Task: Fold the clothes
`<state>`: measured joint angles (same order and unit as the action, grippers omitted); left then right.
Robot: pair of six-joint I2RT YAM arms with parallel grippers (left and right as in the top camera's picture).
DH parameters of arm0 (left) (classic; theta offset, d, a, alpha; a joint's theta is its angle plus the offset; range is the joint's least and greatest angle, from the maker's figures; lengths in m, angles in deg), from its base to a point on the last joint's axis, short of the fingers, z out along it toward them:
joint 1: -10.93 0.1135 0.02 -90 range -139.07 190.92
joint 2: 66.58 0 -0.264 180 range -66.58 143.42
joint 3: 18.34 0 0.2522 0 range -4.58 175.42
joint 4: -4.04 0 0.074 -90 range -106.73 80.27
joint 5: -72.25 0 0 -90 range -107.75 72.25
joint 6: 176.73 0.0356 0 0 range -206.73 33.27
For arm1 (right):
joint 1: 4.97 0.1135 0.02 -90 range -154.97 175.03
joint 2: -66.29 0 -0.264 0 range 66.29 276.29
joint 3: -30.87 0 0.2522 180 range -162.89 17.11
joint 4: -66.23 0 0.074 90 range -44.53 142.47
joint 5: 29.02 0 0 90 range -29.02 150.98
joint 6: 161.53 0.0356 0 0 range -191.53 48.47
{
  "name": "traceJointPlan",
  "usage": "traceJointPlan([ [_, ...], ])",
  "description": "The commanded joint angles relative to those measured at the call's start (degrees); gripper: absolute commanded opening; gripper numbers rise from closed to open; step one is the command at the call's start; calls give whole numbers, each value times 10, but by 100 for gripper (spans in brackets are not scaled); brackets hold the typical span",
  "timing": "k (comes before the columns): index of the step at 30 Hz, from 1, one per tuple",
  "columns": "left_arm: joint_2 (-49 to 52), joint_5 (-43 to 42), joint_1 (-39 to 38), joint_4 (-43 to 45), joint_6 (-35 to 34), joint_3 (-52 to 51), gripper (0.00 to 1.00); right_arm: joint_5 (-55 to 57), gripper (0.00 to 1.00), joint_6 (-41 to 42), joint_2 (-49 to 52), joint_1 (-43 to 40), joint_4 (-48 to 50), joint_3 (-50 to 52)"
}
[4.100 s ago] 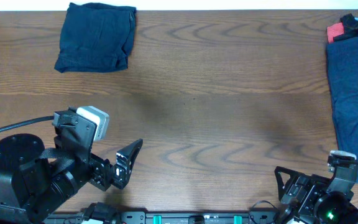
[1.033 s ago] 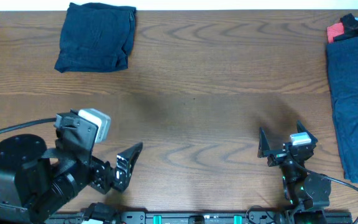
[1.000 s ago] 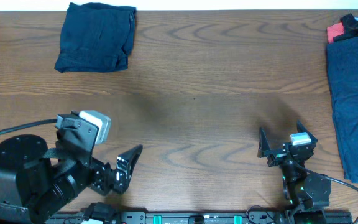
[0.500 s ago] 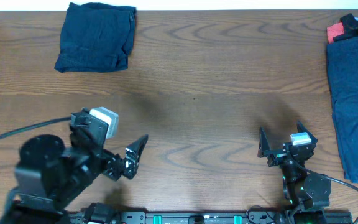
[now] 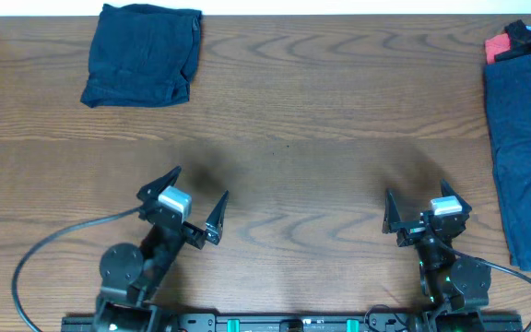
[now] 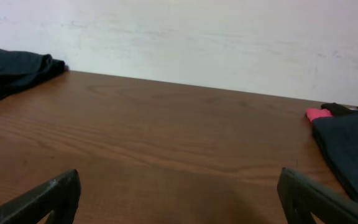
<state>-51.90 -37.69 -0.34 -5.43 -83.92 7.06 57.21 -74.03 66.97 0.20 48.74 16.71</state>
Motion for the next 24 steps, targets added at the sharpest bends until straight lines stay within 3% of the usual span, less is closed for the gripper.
traceJointPlan([
  [1, -33, 20, 22, 35, -5, -47, 98, 5, 99, 7, -4, 7, -3, 1],
  [13, -113, 66, 94, 18, 2, -93, 98, 5, 99, 7, -4, 7, -3, 1],
  [24, -146, 77, 106, 11, 3, -114, 98, 5, 99, 7, -4, 7, -3, 1],
])
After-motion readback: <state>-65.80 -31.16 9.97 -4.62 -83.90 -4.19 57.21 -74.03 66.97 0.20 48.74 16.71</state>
